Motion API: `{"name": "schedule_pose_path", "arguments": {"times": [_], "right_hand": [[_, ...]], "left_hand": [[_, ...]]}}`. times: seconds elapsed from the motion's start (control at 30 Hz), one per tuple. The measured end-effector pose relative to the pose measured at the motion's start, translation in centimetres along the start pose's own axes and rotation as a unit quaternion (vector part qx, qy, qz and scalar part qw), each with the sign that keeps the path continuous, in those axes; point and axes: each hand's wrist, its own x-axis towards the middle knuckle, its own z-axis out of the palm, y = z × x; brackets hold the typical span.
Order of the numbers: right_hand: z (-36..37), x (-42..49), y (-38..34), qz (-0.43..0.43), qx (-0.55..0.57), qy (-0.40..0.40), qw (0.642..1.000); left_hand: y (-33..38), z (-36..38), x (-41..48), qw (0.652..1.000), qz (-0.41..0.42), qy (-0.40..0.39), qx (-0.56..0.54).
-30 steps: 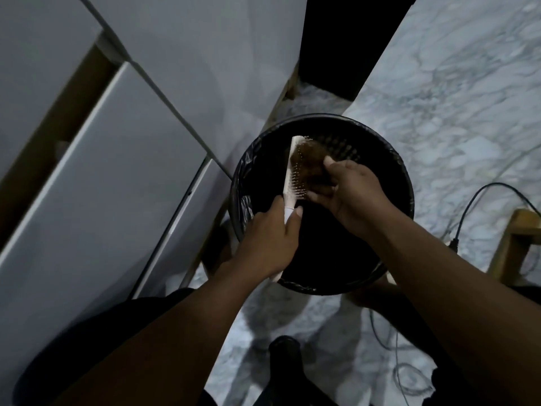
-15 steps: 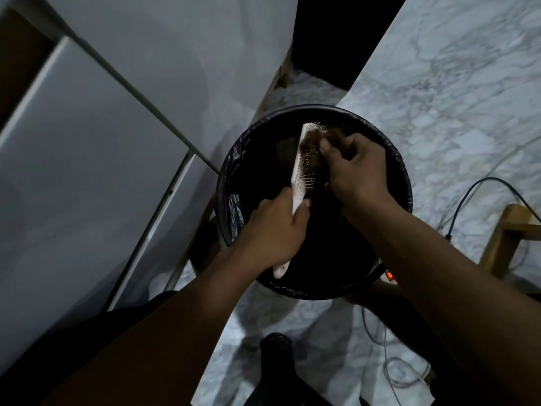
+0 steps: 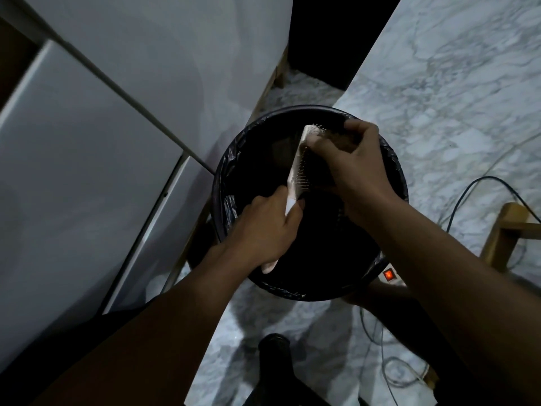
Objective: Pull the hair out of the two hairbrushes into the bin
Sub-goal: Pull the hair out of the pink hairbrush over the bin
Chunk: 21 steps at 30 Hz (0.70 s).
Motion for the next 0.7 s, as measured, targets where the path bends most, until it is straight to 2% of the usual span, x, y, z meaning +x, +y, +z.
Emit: {"name": "schedule_pose_path", "arguments": {"times": [0.13,0.33,0.53,0.7], "right_hand": [[-0.4,0.3,1.0,-0.080,-0.125,0.029,0.989],[-0.6,1.3,1.8,-0.116,-0.157,0.074,0.978],[-0.2,1.7,1.9,-0.078,-0.115,0.089,0.986],[0.3,1.4,1.5,-0.025,0.012,0.086,0.996]], "left_hand": [[0.1,0.2,0.0,0.999,0.012,-0.006,0.031],[0.3,0.1,0.2,1.000,0.016,0.006,0.014],[0.1,-0.2,0.4,0.999,0.014,0.028,0.006],[-0.2,-0.4,0.8,0.999,0.016,0.039,0.015]]}}
